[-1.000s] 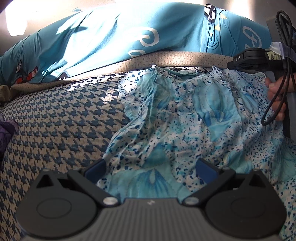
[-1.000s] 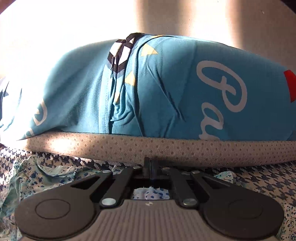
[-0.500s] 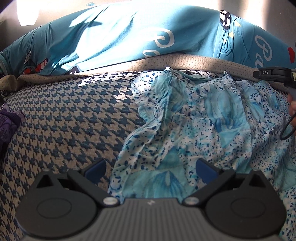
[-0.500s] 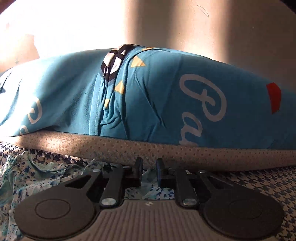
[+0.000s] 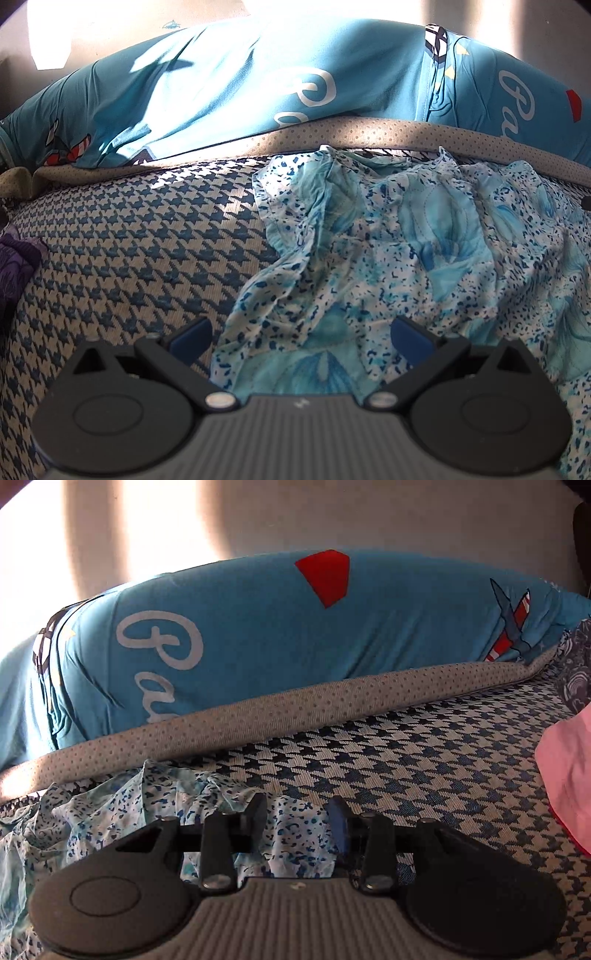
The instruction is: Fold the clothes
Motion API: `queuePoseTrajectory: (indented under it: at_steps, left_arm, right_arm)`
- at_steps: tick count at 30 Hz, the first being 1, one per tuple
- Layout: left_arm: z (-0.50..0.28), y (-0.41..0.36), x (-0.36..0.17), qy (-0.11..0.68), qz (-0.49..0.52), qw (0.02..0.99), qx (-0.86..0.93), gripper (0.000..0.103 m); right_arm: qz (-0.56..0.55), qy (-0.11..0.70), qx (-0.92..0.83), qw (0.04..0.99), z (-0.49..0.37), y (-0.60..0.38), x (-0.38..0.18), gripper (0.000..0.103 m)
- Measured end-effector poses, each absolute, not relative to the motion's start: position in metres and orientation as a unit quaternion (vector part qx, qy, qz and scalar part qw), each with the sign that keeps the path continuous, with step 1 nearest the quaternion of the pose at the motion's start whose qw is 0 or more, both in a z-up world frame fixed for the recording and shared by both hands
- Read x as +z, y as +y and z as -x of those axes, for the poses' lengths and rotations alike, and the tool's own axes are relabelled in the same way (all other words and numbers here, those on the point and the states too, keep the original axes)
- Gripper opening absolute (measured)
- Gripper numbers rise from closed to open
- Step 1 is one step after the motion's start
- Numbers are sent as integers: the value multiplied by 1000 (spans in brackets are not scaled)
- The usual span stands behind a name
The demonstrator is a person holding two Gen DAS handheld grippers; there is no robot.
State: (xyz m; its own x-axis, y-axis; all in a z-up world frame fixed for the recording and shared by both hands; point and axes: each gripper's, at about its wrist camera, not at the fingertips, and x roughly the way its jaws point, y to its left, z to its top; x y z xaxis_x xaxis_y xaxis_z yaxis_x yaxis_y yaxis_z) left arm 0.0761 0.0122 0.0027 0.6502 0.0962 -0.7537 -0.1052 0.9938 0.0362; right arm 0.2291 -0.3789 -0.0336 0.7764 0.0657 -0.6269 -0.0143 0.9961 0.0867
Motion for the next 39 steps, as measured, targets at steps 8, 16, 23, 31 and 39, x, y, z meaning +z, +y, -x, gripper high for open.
queuePoseTrajectory:
  at_steps: [8,16,23,31,39]
  left_arm:
    - [-77,13,1,418,7,907,58,103]
    - [-77,14,0,418,7,906,62,103]
    - [-79,15,-5,428,6,901,65,103]
    - [-79,17,-9,440,12,896,61,103]
    - [-79,19,-9,444,18,894,58,103]
  right_arm:
    - [-35,352,26,935,-225,-371,-46,44]
    - [-15,345,-8,939,-222,-368,-50,44]
    - [-9,349,7,937,-222,-358,-49,6]
    - [20,294,-56,954,-228,-369,-36,4]
    - [84,311,-121,939,-237,-361,-51,2]
